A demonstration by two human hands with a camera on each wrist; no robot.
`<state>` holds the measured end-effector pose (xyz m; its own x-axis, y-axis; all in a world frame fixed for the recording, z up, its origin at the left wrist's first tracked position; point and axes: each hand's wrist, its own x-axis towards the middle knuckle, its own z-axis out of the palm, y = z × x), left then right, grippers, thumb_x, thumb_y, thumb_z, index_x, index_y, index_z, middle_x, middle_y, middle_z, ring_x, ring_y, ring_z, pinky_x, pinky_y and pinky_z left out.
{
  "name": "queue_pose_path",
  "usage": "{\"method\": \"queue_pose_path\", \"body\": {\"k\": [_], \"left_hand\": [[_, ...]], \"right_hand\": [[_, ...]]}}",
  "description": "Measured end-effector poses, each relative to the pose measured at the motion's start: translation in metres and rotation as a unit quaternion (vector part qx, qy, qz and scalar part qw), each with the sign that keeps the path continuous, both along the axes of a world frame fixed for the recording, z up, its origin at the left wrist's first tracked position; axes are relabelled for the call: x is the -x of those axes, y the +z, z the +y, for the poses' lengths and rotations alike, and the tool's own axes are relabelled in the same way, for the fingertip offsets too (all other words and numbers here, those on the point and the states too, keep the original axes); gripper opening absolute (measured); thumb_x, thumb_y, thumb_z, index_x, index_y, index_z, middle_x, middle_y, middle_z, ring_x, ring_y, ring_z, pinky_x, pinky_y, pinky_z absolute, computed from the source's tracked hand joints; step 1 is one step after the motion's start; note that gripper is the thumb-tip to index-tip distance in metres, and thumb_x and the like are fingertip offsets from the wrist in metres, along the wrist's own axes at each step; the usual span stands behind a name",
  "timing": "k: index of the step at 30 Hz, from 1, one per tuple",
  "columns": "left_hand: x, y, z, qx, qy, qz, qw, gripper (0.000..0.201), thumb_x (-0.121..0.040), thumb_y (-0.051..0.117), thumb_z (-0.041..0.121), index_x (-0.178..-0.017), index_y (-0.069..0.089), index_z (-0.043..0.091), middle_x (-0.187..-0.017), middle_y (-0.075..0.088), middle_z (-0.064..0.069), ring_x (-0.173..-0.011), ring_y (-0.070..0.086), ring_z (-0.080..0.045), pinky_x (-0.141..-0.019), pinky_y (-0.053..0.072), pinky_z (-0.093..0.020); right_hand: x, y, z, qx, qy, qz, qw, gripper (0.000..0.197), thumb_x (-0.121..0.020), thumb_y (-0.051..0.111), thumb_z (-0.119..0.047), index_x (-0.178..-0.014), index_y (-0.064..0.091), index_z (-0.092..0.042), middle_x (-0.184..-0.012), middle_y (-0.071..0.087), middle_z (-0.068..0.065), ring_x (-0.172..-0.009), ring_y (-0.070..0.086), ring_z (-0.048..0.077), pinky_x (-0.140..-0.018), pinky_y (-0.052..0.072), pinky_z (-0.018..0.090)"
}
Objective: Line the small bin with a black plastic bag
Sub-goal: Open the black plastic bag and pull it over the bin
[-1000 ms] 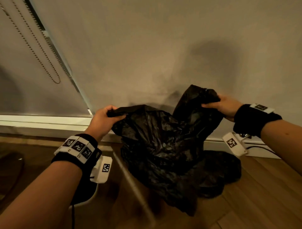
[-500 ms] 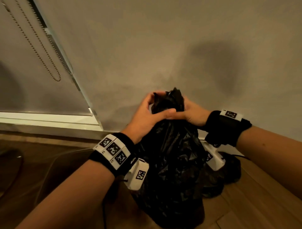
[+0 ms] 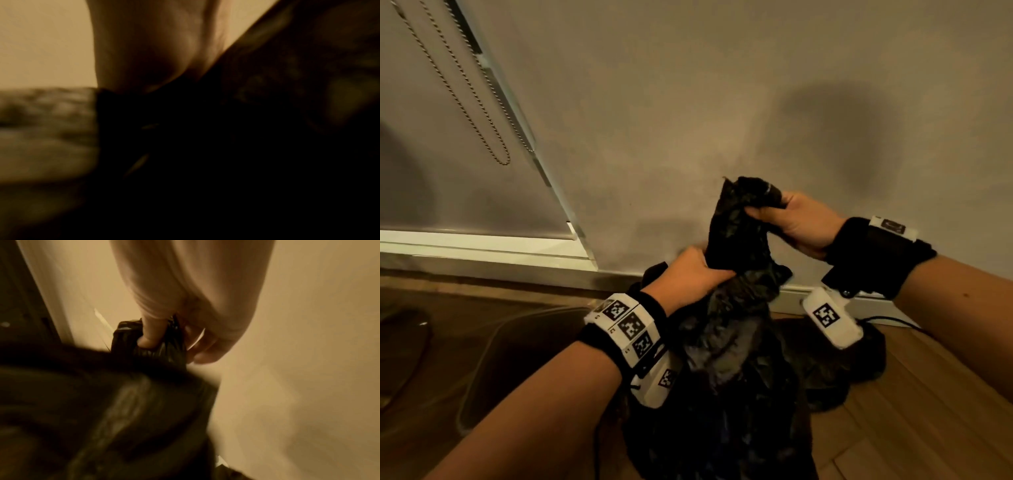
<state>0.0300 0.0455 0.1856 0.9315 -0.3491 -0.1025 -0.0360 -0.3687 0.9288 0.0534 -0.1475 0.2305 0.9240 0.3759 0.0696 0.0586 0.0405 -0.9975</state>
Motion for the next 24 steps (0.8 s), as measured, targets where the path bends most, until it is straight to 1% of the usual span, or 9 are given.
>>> {"method": "queue_pose_path", "body": {"k": [2, 6, 9, 13, 15, 18, 20, 22, 24], "left_hand": [[-0.005, 0.001, 0.010, -0.089, -0.025, -0.006, 0.996, 0.035, -0.086, 0.071, 0.029, -0.078, 0.059, -0.003, -0.074, 0.059, -0.019, -0.067, 0.057, -0.021, -0.059, 0.041, -0.032], [0.000, -0.003, 0.027, -0.107, -0.097, 0.049, 0.988, 0.026, -0.083, 0.076, 0.014, -0.107, 0.067, 0.018, -0.103, 0.073, 0.000, -0.091, 0.069, -0.009, -0.081, 0.054, -0.021], [0.000, -0.013, 0.034, -0.164, -0.074, 0.002, 0.984, 0.027, -0.081, 0.076, 0.016, -0.107, 0.067, 0.018, -0.104, 0.073, -0.004, -0.096, 0.069, -0.017, -0.091, 0.055, -0.037], [-0.003, -0.019, 0.034, -0.215, -0.087, -0.003, 0.973, 0.031, -0.083, 0.073, 0.024, -0.112, 0.065, 0.017, -0.107, 0.072, -0.004, -0.097, 0.067, -0.018, -0.092, 0.054, -0.039], [-0.005, -0.017, 0.030, -0.231, -0.097, 0.003, 0.968, 0.028, -0.083, 0.072, 0.025, -0.110, 0.064, 0.018, -0.105, 0.071, -0.004, -0.097, 0.068, -0.019, -0.090, 0.054, -0.038], [-0.007, -0.008, 0.020, -0.232, -0.118, -0.016, 0.965, 0.025, -0.083, 0.072, 0.018, -0.106, 0.064, 0.012, -0.102, 0.072, -0.009, -0.094, 0.068, -0.022, -0.087, 0.055, -0.040], [-0.008, -0.003, 0.014, -0.232, -0.136, -0.043, 0.962, 0.029, -0.080, 0.074, 0.015, -0.108, 0.064, 0.010, -0.102, 0.072, -0.009, -0.093, 0.068, -0.021, -0.087, 0.054, -0.043], [-0.008, -0.002, 0.011, -0.227, -0.138, -0.075, 0.961, 0.034, -0.079, 0.075, 0.017, -0.111, 0.063, 0.017, -0.107, 0.070, -0.002, -0.096, 0.067, -0.017, -0.087, 0.054, -0.036], [-0.008, 0.000, 0.012, -0.196, -0.110, -0.090, 0.970, 0.041, -0.078, 0.078, 0.020, -0.114, 0.060, 0.022, -0.110, 0.067, 0.007, -0.100, 0.063, -0.007, -0.086, 0.051, -0.021]], "right_hand": [[-0.006, 0.002, -0.012, 0.003, -0.036, -0.007, 0.999, 0.021, -0.061, 0.078, -0.038, -0.076, 0.077, -0.023, -0.079, 0.072, -0.008, -0.079, 0.059, 0.014, -0.071, 0.042, 0.026], [-0.015, 0.004, -0.041, 0.009, -0.117, 0.015, 0.993, 0.013, -0.070, 0.073, -0.032, -0.080, 0.073, -0.023, -0.079, 0.070, -0.010, -0.081, 0.053, 0.012, -0.070, 0.035, 0.027], [-0.019, -0.001, -0.056, 0.267, -0.130, -0.029, 0.954, 0.017, -0.086, 0.066, -0.030, -0.097, 0.069, -0.018, -0.092, 0.067, -0.001, -0.090, 0.056, 0.019, -0.077, 0.043, 0.031], [-0.005, 0.013, -0.050, 0.286, -0.168, -0.192, 0.924, 0.103, -0.058, 0.079, -0.057, -0.142, 0.031, -0.023, -0.143, 0.038, 0.002, -0.133, 0.037, 0.017, -0.112, 0.032, 0.037], [0.009, 0.016, -0.033, 0.364, -0.086, -0.323, 0.869, 0.129, -0.047, 0.075, -0.072, -0.150, 0.011, -0.028, -0.157, 0.013, -0.001, -0.147, 0.009, 0.019, -0.120, 0.011, 0.047], [0.023, -0.008, -0.003, 0.592, 0.075, -0.395, 0.699, 0.143, -0.042, 0.065, -0.085, -0.152, -0.007, -0.029, -0.161, 0.004, -0.001, -0.148, -0.013, 0.022, -0.114, -0.017, 0.053], [0.021, -0.029, 0.006, 0.668, 0.130, -0.350, 0.644, 0.139, -0.047, 0.064, -0.084, -0.151, -0.010, -0.027, -0.157, 0.025, 0.000, -0.148, 0.012, 0.020, -0.113, -0.019, 0.054], [0.016, -0.040, 0.010, 0.676, 0.130, -0.294, 0.663, 0.116, -0.062, 0.062, -0.076, -0.150, 0.012, -0.021, -0.138, 0.054, -0.002, -0.131, 0.046, 0.019, -0.115, -0.002, 0.049], [0.011, -0.042, 0.009, 0.649, 0.116, -0.250, 0.709, 0.061, -0.078, 0.060, -0.061, -0.122, 0.049, -0.019, -0.106, 0.067, -0.001, -0.104, 0.062, 0.024, -0.099, 0.033, 0.039]]}}
